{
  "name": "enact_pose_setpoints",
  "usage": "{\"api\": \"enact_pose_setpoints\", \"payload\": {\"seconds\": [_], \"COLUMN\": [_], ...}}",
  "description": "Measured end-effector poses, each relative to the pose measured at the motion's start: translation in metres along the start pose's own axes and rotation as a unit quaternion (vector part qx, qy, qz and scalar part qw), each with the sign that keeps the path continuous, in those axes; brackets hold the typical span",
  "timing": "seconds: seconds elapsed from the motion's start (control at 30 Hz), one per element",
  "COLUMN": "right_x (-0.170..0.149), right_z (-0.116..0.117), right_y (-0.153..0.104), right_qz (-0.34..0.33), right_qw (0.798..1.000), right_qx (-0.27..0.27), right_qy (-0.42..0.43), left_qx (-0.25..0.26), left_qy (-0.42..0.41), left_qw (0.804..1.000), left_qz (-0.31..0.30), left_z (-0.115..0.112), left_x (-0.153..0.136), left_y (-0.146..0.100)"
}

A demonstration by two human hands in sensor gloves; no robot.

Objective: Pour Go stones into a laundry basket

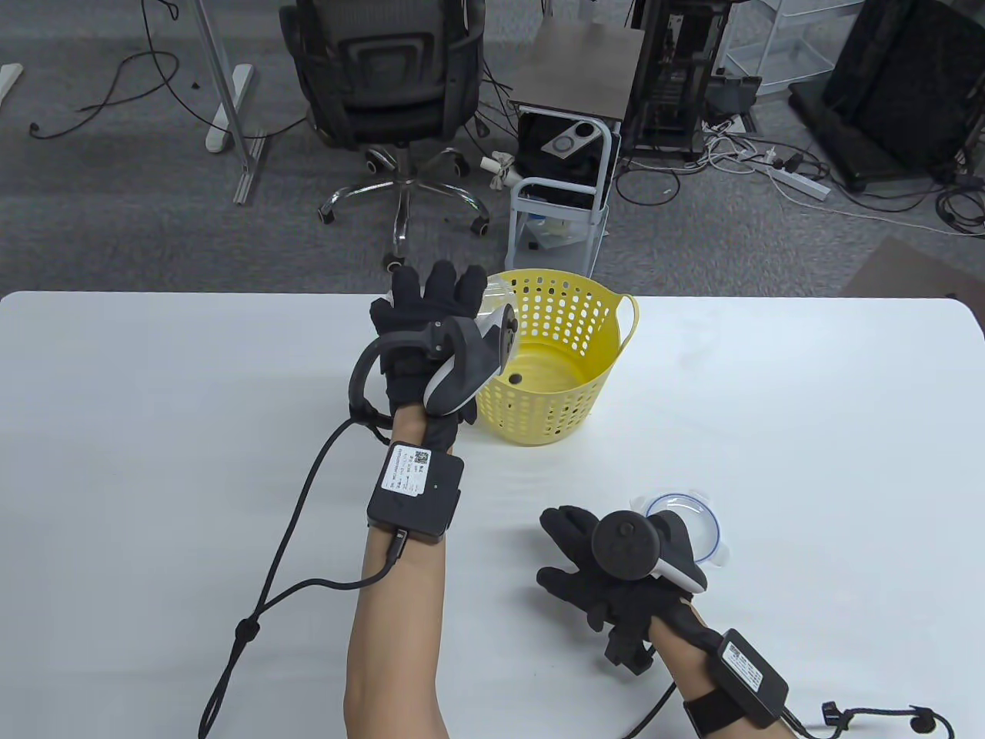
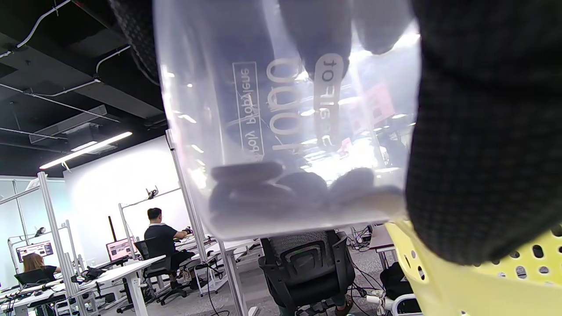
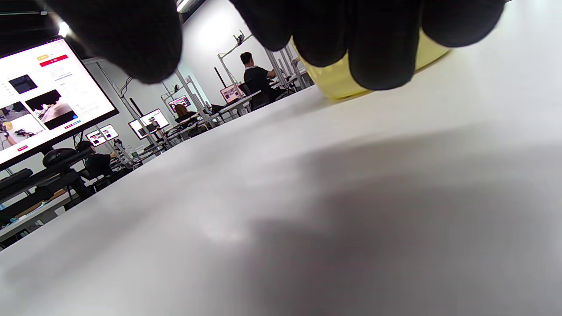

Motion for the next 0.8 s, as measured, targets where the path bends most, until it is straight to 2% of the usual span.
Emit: {"api": "enact_pose_setpoints", "payload": {"seconds": [0.8], "right_x": [-0.0014], "right_z": [-0.0005], "right_y": [0.0004], "right_qz": [0.005], "right_qw": [1.000], "right_qx": [0.005], "right_qy": [-0.003], "left_qx": [0.003], "left_qy": [0.009], "left_qw": [1.000], "left_qz": [-0.004], "left_z": [-0.0003], "left_x": [0.0034], "left_y": [-0.0012]}}
Point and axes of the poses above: the tracker on the back of each hand, its own x axis roughly to the thumb side, its own y axis roughly from the wrist to the fingertips, z = x × y, the point moved 5 cm from there along y, roughly from the wrist to the fingertips, and after that the axes turned 1 degree about -z, right-handed, at the moved point
